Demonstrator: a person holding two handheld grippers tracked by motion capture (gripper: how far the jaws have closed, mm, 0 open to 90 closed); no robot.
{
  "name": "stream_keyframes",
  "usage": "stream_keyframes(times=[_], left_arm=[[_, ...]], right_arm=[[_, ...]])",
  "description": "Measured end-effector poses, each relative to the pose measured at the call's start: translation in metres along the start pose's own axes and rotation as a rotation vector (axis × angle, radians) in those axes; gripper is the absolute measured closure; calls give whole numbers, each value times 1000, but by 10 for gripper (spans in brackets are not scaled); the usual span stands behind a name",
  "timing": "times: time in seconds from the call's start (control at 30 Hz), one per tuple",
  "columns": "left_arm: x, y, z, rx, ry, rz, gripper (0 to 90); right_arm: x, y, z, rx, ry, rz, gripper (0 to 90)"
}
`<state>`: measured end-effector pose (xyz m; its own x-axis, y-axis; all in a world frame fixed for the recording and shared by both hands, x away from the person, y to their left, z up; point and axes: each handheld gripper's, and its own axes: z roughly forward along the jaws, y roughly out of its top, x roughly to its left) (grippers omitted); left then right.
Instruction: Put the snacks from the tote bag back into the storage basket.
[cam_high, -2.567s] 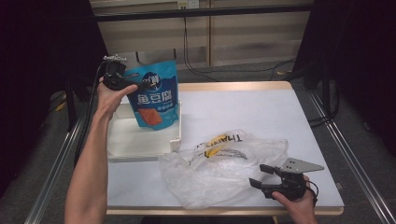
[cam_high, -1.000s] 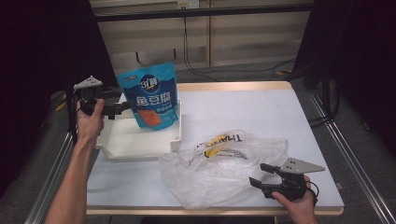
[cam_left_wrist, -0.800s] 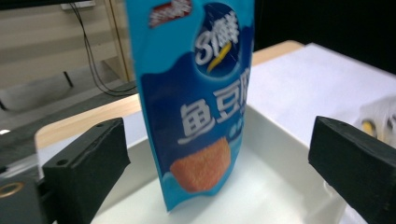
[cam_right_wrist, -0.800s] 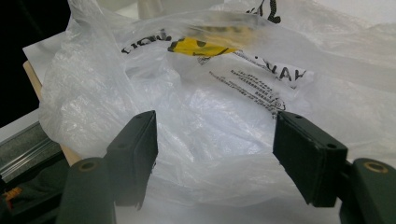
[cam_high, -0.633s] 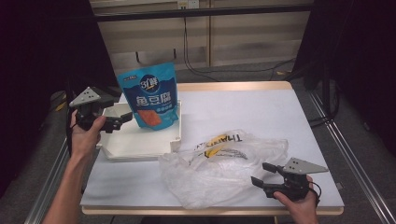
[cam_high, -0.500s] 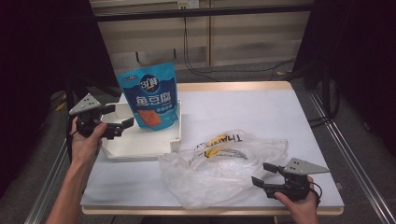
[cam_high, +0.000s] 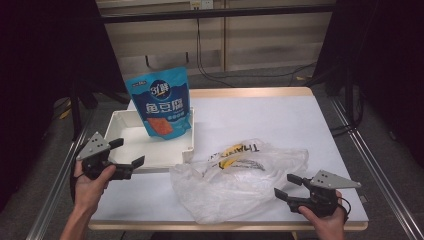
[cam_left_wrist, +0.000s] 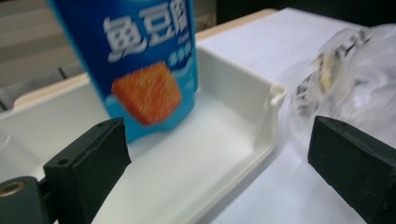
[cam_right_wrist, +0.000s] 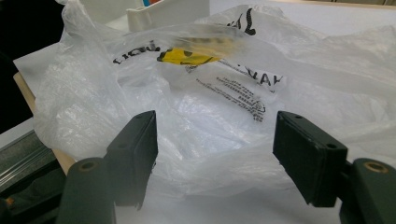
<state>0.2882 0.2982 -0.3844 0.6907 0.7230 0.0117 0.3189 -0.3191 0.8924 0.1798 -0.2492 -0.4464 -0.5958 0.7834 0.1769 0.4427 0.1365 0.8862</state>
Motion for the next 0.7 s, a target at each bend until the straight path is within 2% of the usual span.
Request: stream_keyframes(times=[0.1, 0.2, 0.27, 0.33, 0.4, 0.47, 0.53, 0.63, 0.7], left_arm=[[-7, -15, -2, 28, -6, -7, 49], [-17, -28, -3, 45, -76, -45, 44], [-26, -35, -2, 68, -55, -27, 44], [-35, -40, -2, 58, -78, -48, 43], [-46, -44, -2, 61, -56, -14, 43], [-55, -49, -1, 80, -64, -2, 43], [-64, -54, -1, 92, -41, 20, 43], [-70, -60, 0, 88, -14, -8, 44], [-73, -59, 2, 91, -32, 8, 43]], right_arm=[[0, 0, -2, -3, -11, 5, 303], [0, -1, -5, -11, -24, 10, 302], [-1, 0, -6, -17, -29, 11, 297], [-2, 0, -7, -20, -37, 16, 297], [-2, 0, -8, -25, -42, 18, 295], [-3, 0, -8, -25, -46, 15, 293], [-1, -1, -9, -23, -50, 20, 293], [-2, -1, -9, -25, -53, 18, 293], [-2, -1, -9, -23, -50, 16, 293]])
